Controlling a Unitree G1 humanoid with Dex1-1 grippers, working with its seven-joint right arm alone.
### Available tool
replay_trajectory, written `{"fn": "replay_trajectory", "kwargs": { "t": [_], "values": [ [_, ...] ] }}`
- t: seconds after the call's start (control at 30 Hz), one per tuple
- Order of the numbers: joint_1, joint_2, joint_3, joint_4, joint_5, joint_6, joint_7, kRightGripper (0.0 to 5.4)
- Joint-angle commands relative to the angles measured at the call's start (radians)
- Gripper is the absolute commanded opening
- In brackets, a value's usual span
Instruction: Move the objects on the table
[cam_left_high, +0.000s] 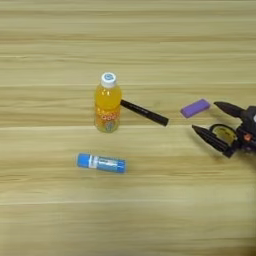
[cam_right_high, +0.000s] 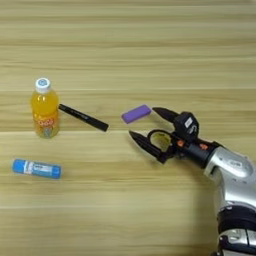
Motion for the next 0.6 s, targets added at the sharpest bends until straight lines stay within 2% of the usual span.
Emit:
{"fn": "replay_trajectory", "kwargs": {
  "t": [0.03,0.6],
  "values": [
    [-0.054,-0.067,-0.019,0.011,-0.004,-0.036,-0.030,5.35],
    [-0.093,-0.095,-0.007,0.197,-0.055,-0.082,-0.055,5.35]
  ]
}}
